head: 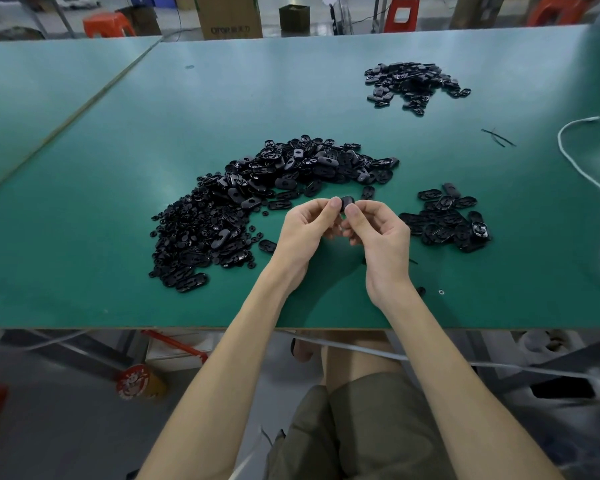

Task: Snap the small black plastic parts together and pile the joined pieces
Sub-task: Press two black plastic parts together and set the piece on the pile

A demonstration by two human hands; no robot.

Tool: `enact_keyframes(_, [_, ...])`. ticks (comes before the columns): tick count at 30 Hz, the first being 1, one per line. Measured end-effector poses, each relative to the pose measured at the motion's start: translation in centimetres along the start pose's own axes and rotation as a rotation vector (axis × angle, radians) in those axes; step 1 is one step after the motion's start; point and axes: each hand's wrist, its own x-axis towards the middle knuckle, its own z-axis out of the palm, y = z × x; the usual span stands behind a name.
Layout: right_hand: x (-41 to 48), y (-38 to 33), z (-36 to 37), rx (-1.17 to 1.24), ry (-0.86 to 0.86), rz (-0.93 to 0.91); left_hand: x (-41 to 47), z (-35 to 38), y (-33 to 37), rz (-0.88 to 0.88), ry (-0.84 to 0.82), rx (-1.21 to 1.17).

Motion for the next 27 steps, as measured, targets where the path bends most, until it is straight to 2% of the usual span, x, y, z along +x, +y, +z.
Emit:
enact_keyframes(17, [0.02,0.12,0.05,-0.029,-0.032,-0.019,0.07,-0.06,-0.22,-0.004,0.019,-0.044])
enact_keyframes(27, [0.05,0.15,-0.06,-0.022,-0.028,-0.005,0.14,-0.52,-0.27,-0.010,0.020,-0.175])
